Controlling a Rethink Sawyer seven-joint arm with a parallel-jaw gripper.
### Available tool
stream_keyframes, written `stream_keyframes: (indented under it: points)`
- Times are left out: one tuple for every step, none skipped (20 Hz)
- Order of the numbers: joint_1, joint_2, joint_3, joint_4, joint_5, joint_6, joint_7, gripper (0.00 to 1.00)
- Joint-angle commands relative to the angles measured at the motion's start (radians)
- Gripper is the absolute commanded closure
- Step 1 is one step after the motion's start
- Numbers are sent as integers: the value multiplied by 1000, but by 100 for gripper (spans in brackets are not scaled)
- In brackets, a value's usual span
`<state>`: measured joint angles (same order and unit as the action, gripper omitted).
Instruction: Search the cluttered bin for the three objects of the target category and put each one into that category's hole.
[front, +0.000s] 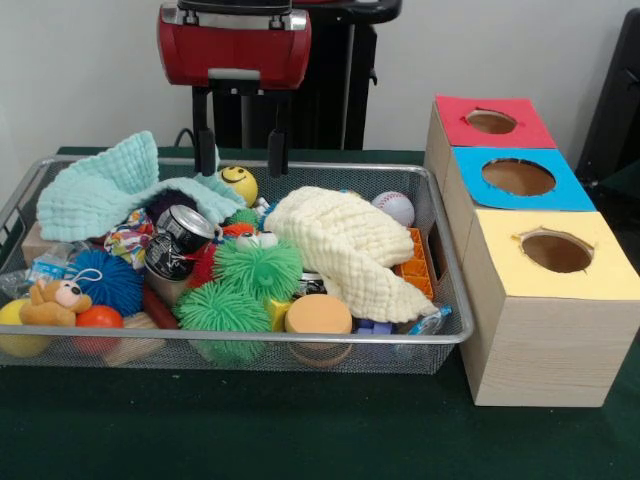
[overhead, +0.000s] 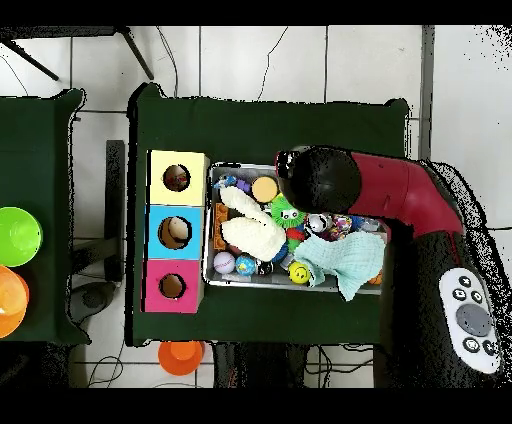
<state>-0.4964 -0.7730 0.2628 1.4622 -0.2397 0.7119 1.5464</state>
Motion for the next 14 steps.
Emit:
stream_keyframes:
  points:
    - [-34, 37, 110, 74, -51, 161, -230, 0]
    - [-30, 52, 87, 59, -13, 170, -135, 0]
    - [-37, 61, 91, 44, -20, 178, -142, 0]
    - [-44, 69, 95, 29, -27, 186, -149, 0]
    - [-49, 73, 98, 25, -32, 189, -155, 0]
    - [-54, 77, 102, 21, -36, 191, -161, 0]
    - [-55, 72, 105, 29, -37, 198, -164, 0]
    - [-55, 68, 109, 35, -34, 198, -160, 0]
    - [-54, 63, 112, 43, -31, 201, -157, 0]
    - [-53, 59, 114, 51, -28, 205, -154, 0]
    - [-53, 58, 119, 61, -26, 202, -154, 0]
    - [-52, 64, 122, 58, -28, 199, -151, 0]
    - [-50, 67, 121, 55, -34, 197, -150, 0]
    - [-48, 71, 120, 52, -40, 195, -149, 0]
